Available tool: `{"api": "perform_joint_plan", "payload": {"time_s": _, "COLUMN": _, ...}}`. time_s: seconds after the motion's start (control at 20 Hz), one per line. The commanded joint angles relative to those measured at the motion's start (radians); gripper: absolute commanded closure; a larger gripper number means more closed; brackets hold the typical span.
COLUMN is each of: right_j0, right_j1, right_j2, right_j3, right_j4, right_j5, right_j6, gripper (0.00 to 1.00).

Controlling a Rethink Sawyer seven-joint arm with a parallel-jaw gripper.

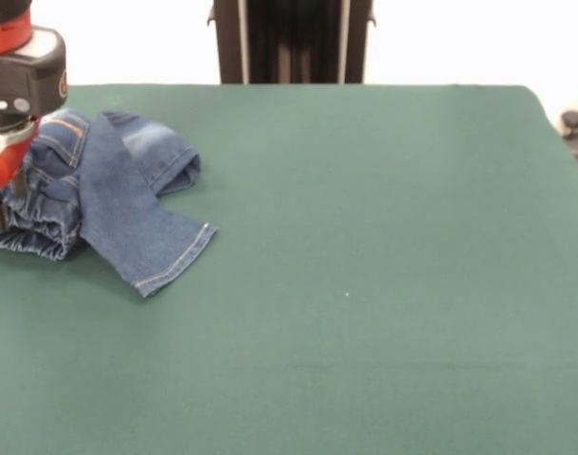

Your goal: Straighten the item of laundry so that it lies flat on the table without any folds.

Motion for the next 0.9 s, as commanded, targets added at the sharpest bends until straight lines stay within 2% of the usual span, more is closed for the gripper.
{"api": "perform_joint_plan", "payload": {"time_s": 0.05, "right_j0": 0.022, "right_j1": 0.111, "right_j2": 0.116, "right_j3": -0.010, "right_j4": -0.040, "right_j5": 0.099, "right_j6": 0.043, "gripper": 0.00}}
{"api": "perform_joint_plan", "payload": {"time_s": 0.35, "right_j0": 0.042, "right_j1": 0.134, "right_j2": 0.068, "right_j3": -0.037, "right_j4": -0.031, "right_j5": 0.123, "right_j6": 0.105, "gripper": 0.00}}
{"api": "perform_joint_plan", "payload": {"time_s": 0.65, "right_j0": 0.037, "right_j1": 0.149, "right_j2": 0.081, "right_j3": -0.042, "right_j4": -0.022, "right_j5": 0.143, "right_j6": 0.099, "gripper": 0.00}}
{"api": "perform_joint_plan", "payload": {"time_s": 0.9, "right_j0": 0.029, "right_j1": 0.123, "right_j2": 0.091, "right_j3": -0.033, "right_j4": -0.014, "right_j5": 0.246, "right_j6": 0.092, "gripper": 0.00}}
